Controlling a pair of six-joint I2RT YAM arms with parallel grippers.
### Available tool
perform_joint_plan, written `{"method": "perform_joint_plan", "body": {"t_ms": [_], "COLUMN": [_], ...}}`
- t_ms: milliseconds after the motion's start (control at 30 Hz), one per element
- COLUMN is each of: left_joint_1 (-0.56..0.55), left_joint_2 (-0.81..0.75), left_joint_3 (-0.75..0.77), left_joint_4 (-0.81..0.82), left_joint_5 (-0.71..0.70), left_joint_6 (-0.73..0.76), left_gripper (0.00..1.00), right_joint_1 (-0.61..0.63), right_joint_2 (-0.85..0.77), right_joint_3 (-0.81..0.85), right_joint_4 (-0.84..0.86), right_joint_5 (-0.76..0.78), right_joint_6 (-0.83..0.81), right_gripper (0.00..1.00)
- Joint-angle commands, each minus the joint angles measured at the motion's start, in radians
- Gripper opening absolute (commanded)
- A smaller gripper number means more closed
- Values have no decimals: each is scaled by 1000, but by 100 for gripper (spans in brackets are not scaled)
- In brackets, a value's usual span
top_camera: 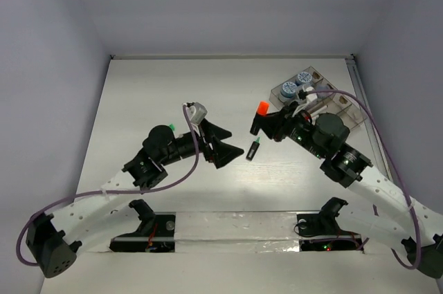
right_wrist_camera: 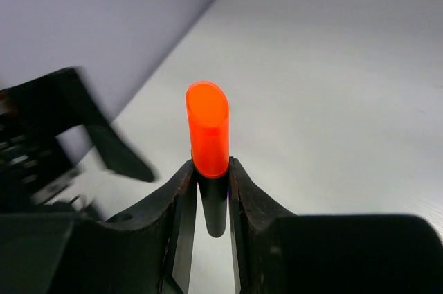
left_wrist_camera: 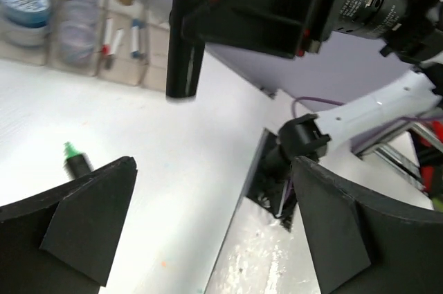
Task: Sort the stationery into containers
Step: Place the pen in the storage box.
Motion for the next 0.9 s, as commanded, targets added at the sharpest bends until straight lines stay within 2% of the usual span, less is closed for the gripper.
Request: {"method": "perform_joint_plan", "body": {"t_ms": [0, 100, 133, 200, 233, 367, 467, 600, 867], "left_joint_1": [-5, -5, -5, -5, -5, -5, -5, -5, -5], "left_joint_2": [-81, -144, -159, -207, -222, -323, -360, -365, -386], "left_joint_3": [98, 161, 193, 220, 230, 182, 128, 125, 122], "left_joint_4": [-272, -433, -480, -560, -576, -567, -545, -548, -564], "left_joint_5": [-146, -238, -252, -284, -322, -400, -387, -348, -385], "left_joint_6": [80, 146, 168, 232, 251, 297, 311, 309, 298], "left_gripper": [94, 99, 99, 99, 99, 99, 99, 99, 99], "right_joint_1": [-65, -200, -292, -389, -493, -731, -847, -935, -958], "right_joint_2": [-16, 6, 25, 42, 59, 98, 142, 202, 340], "right_joint_3": [42, 22, 13, -26, -39, -76, -70, -50, -23], "right_joint_4": [-110, -211, -251, -273, -277, -279, -283, -287, -268], "right_joint_5": [279, 345, 350, 335, 330, 240, 223, 192, 155], "right_joint_6": [-3, 18, 25, 43, 46, 51, 29, 23, 43], "right_gripper": [0, 0, 0, 0, 0, 0, 0, 0, 0]}}
